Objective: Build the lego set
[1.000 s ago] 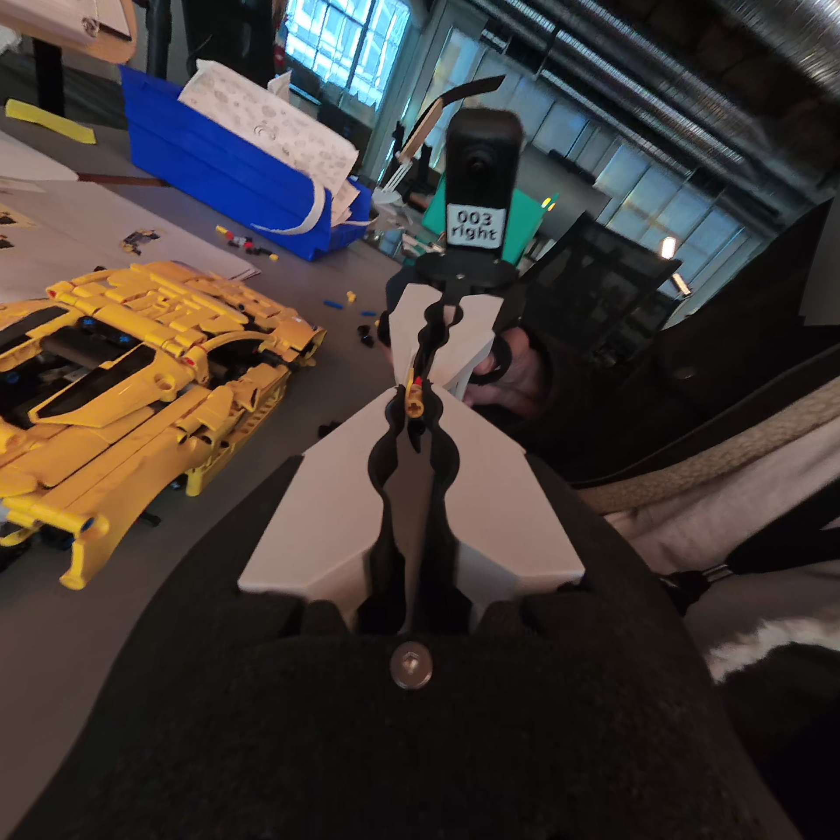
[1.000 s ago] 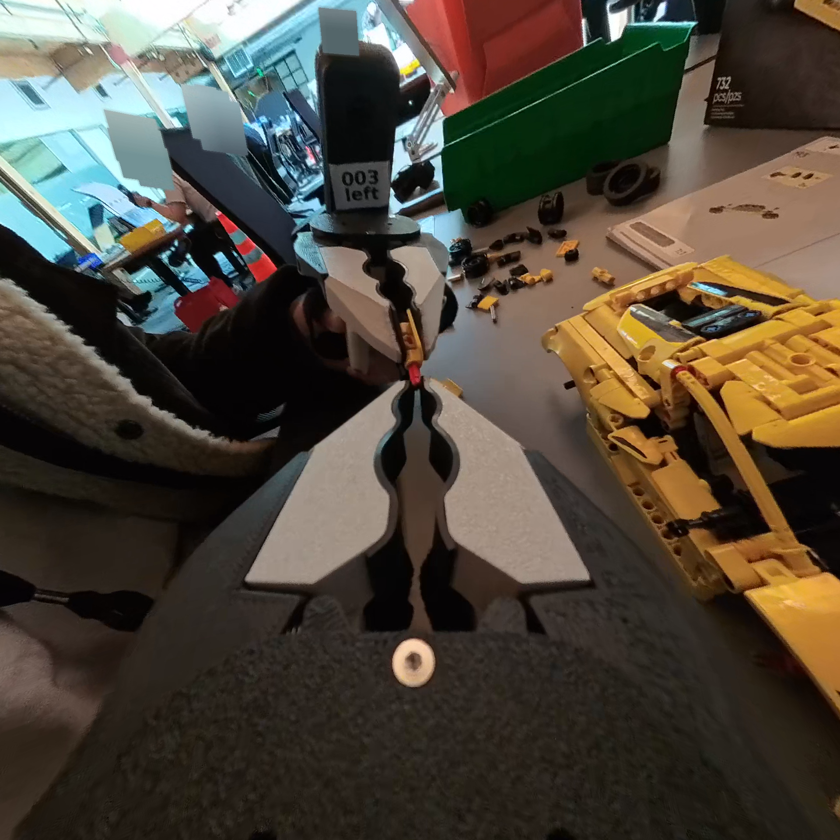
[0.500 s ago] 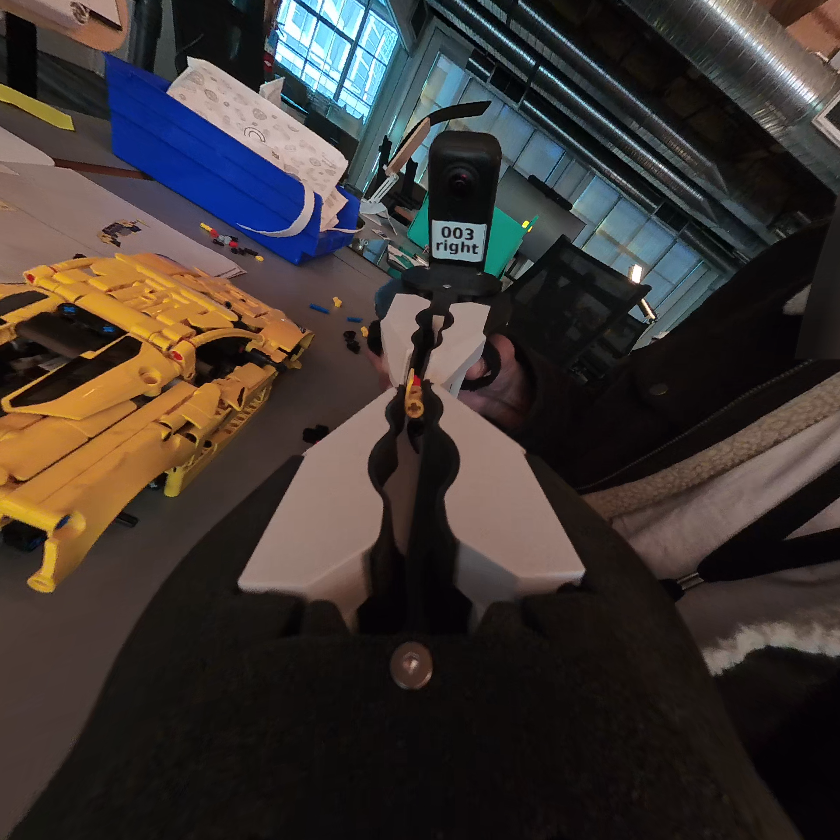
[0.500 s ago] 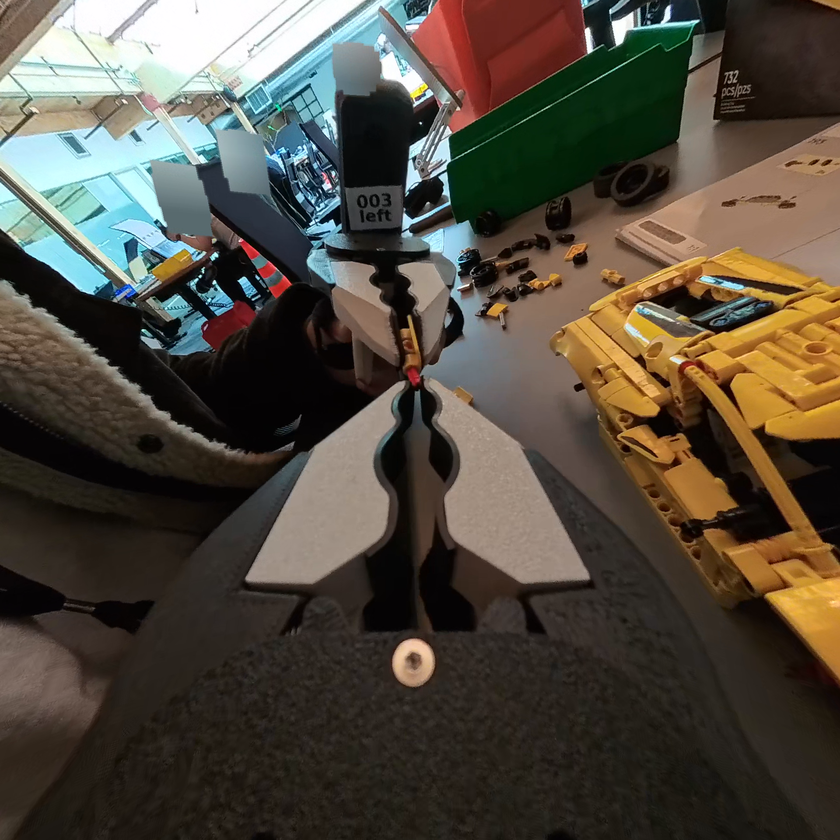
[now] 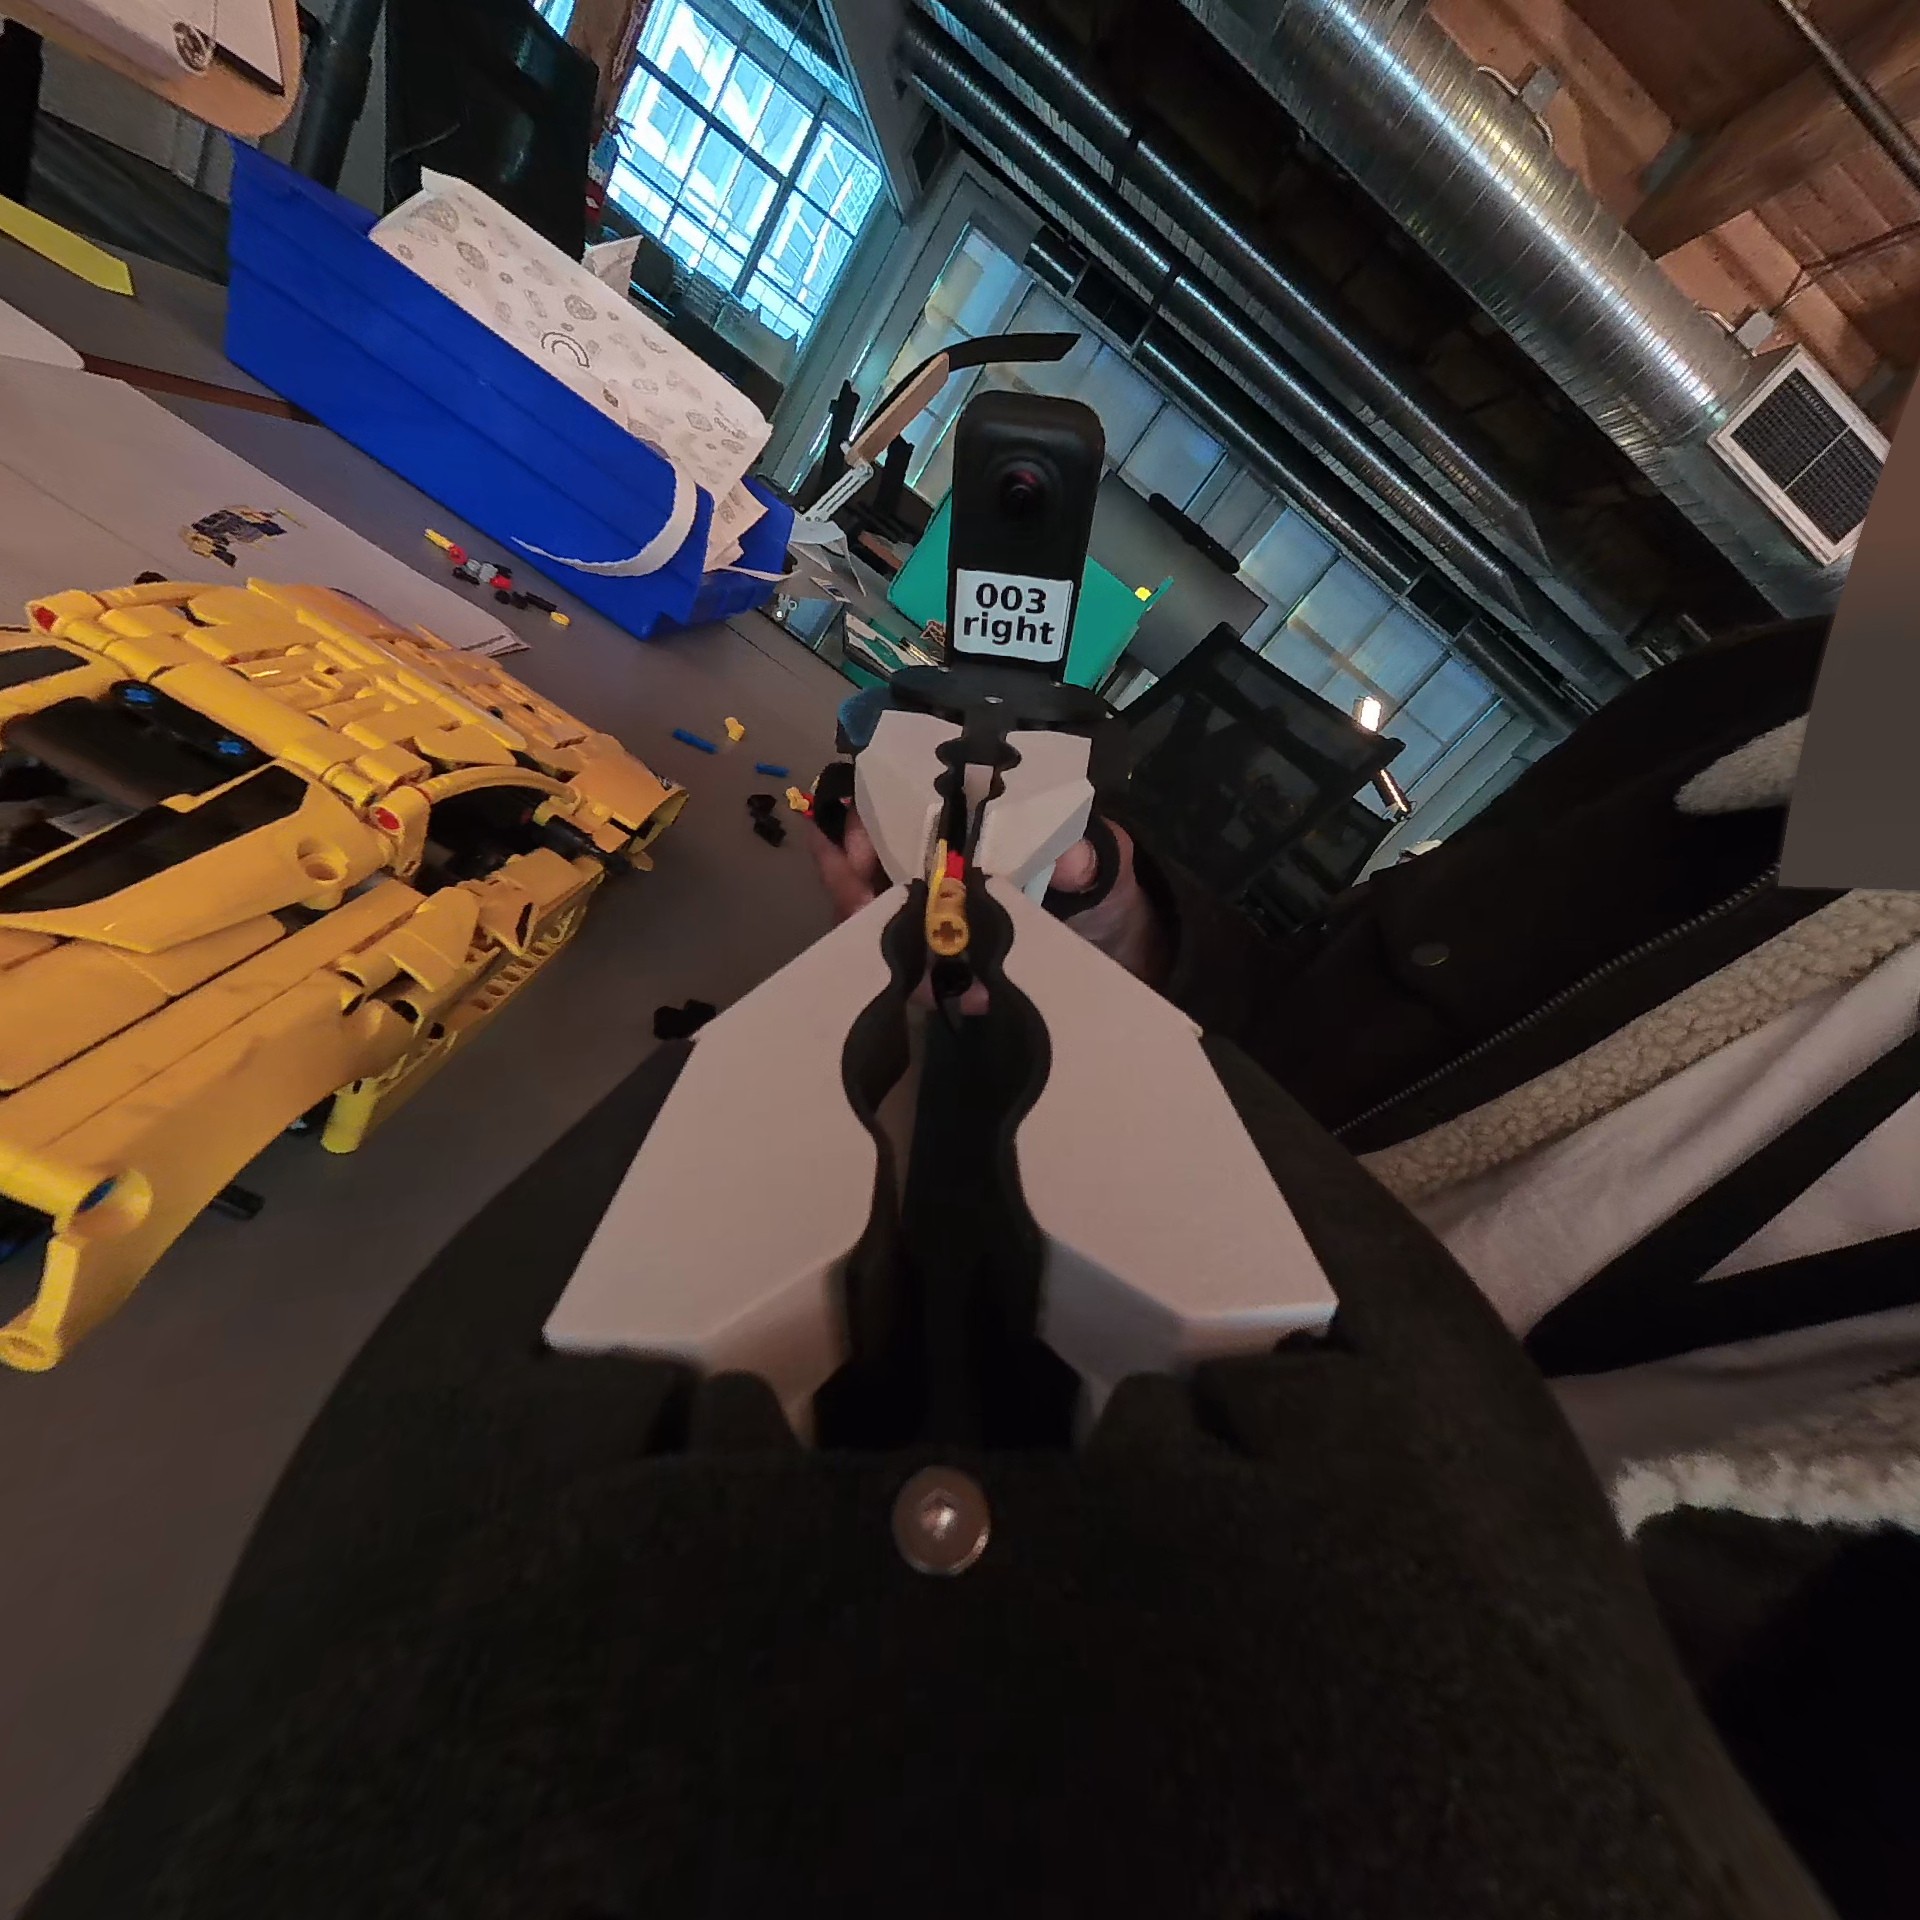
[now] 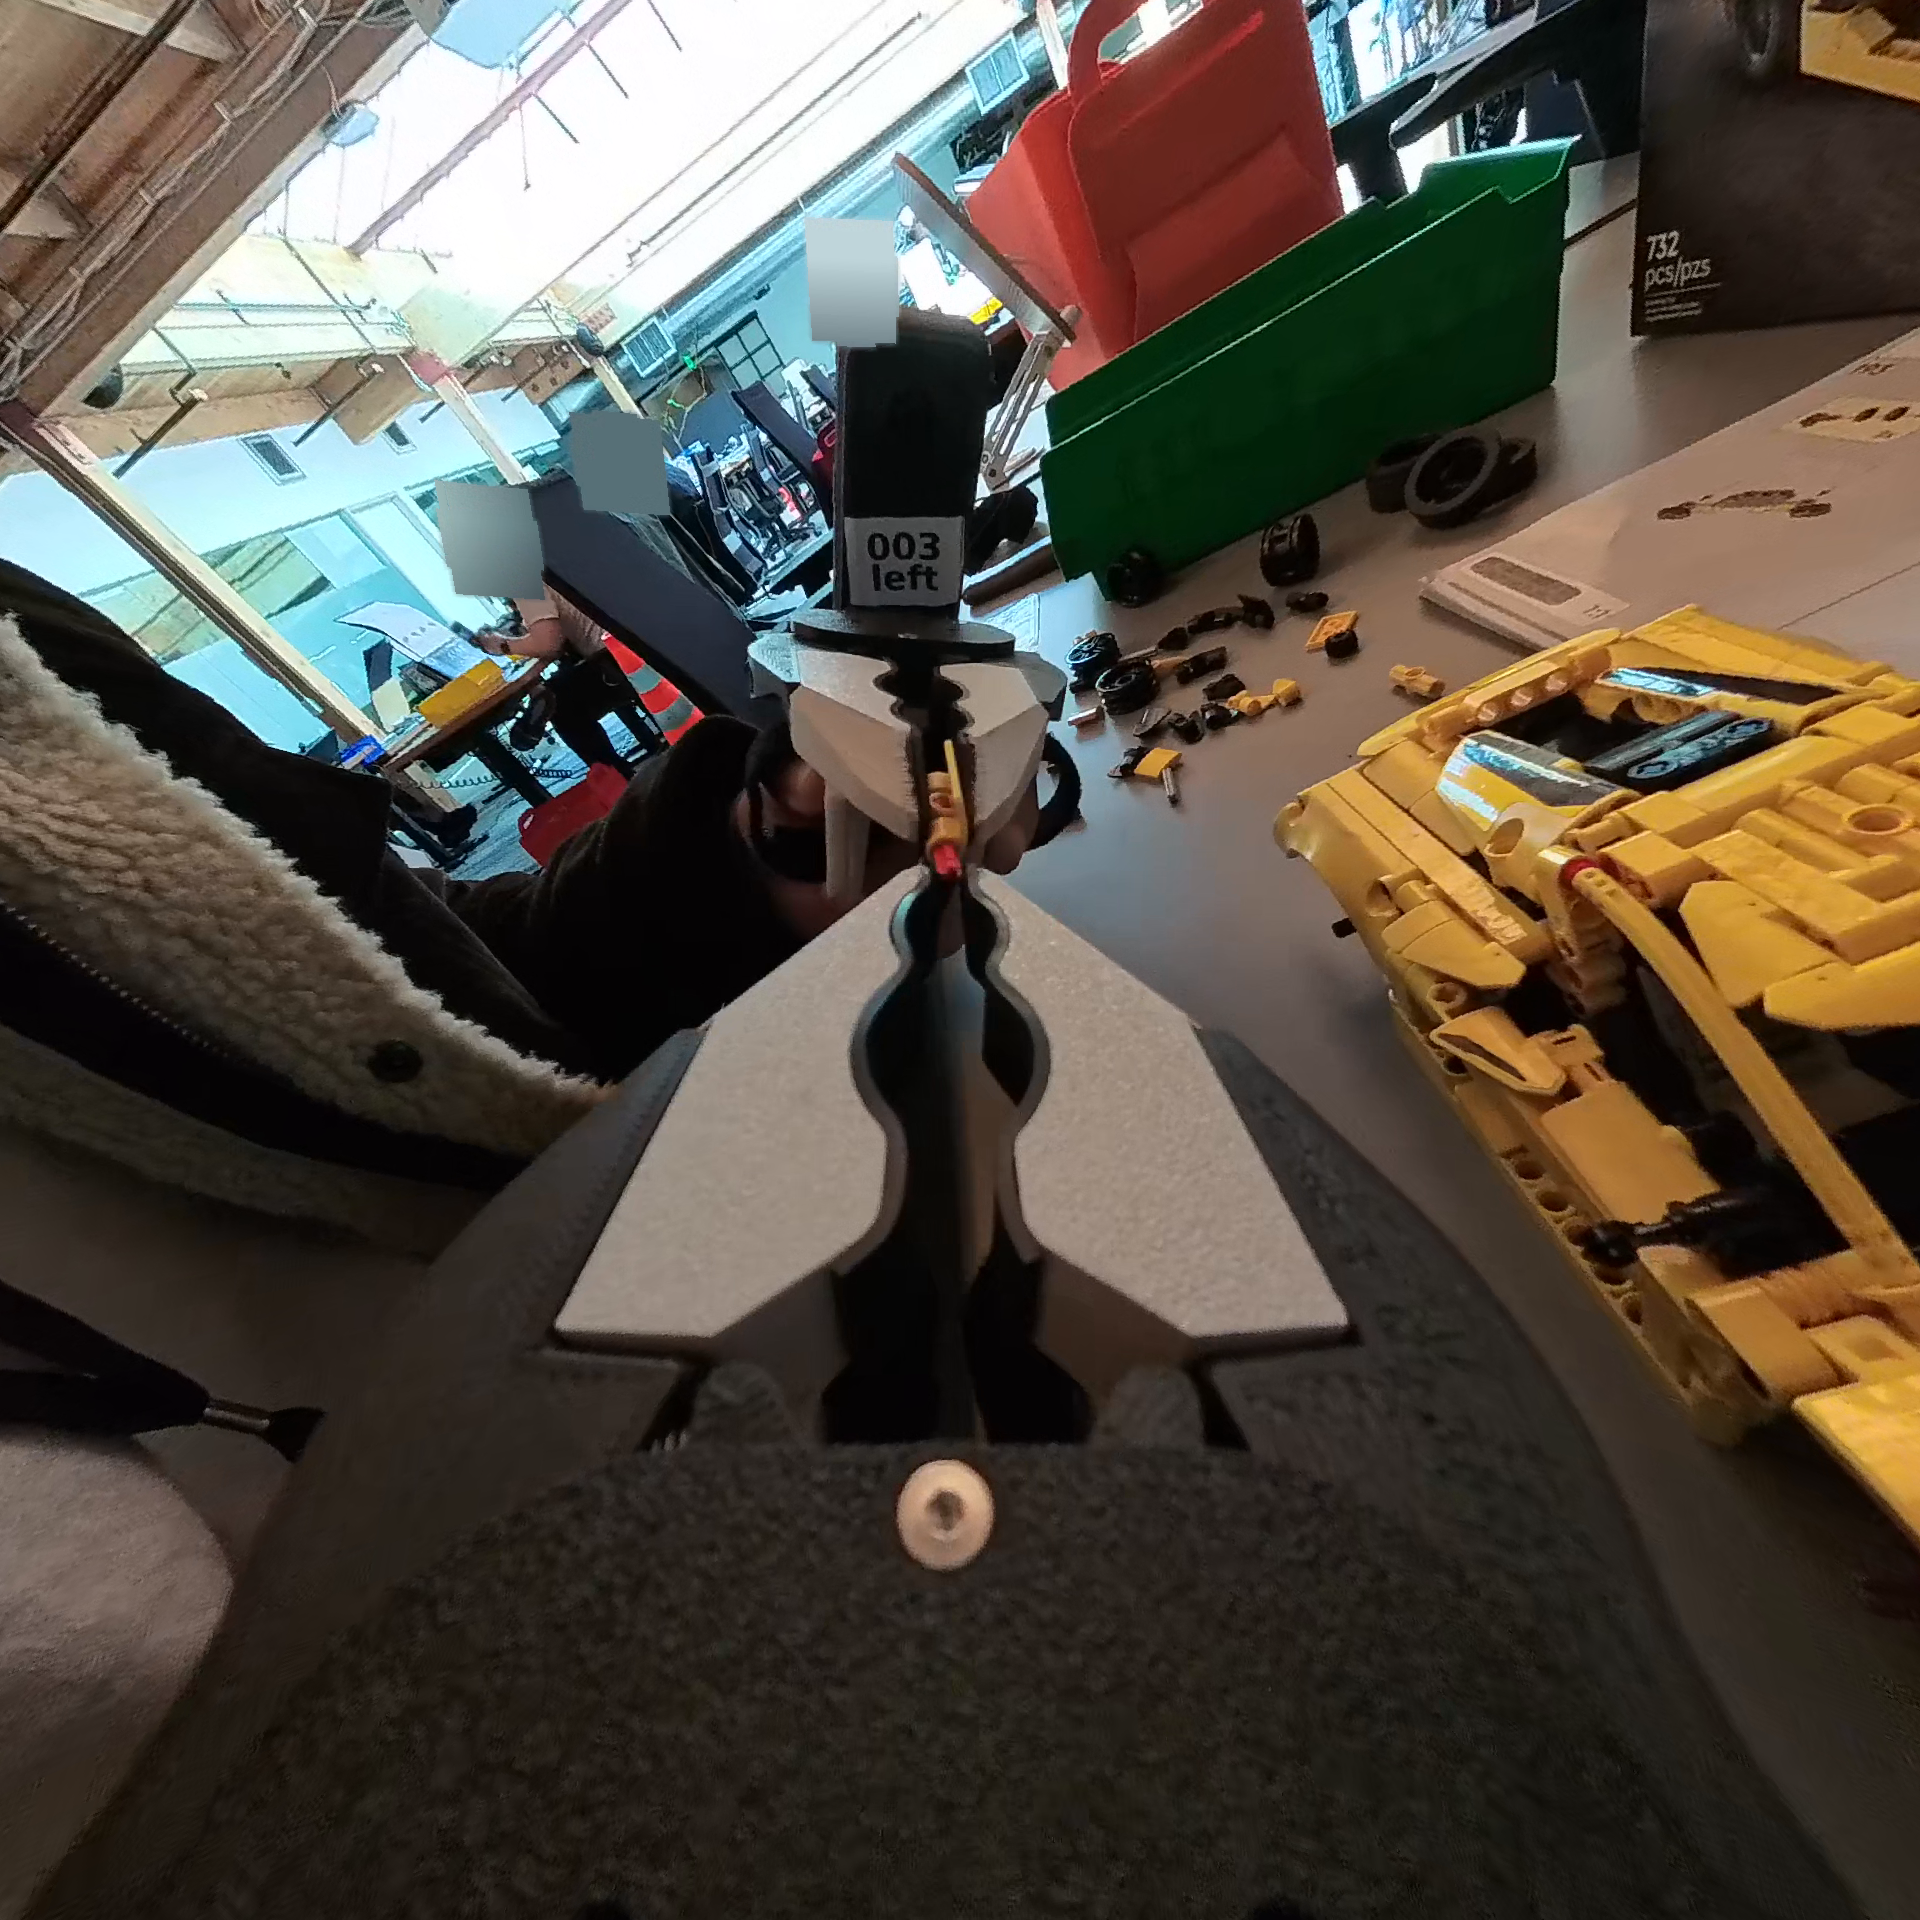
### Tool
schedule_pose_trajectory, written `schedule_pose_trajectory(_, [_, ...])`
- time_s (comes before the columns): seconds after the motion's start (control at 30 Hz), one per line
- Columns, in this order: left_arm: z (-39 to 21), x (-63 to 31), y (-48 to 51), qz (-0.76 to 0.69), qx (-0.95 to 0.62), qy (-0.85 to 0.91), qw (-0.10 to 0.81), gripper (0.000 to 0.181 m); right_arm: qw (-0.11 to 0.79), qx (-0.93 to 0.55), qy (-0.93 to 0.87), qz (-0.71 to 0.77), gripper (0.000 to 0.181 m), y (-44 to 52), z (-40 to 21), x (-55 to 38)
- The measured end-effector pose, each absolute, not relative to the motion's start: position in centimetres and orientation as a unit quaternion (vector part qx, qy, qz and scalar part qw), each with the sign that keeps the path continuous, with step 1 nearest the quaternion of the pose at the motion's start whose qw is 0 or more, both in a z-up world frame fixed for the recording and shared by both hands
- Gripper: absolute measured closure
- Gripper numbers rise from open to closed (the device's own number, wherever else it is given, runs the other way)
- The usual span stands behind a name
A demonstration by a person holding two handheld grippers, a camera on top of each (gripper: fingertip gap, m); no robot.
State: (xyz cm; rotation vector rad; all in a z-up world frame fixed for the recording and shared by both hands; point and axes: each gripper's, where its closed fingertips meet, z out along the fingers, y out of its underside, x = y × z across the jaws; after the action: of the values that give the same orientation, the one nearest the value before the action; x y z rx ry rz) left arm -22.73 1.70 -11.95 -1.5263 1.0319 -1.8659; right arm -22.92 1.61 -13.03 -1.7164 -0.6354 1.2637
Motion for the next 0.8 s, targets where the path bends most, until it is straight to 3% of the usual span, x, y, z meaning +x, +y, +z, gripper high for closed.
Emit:
schedule_pose_trajectory(0.37, [-12.0,-22.7,1.7,-0.688,-0.563,0.38,0.255,0.175,0.436,-0.684,-0.241,0.534,0.175,1.6,-12.6,-22.8])
schedule_pose_trajectory(0.47, [-12.0,-22.8,1.8,-0.685,-0.566,0.379,0.258,0.175,0.426,-0.696,-0.246,0.524,0.181,1.6,-13.2,-22.7])
schedule_pose_trajectory(0.67, [-12.2,-23.2,2.7,-0.667,-0.581,0.371,0.283,0.175,0.463,-0.741,-0.254,0.415,0.173,2.8,-13.8,-18.1])
schedule_pose_trajectory(0.8, [-12.6,-23.1,2.9,-0.66,-0.589,0.371,0.284,0.175,0.422,-0.788,-0.351,0.28,0.166,0.4,-15.5,-13.4])
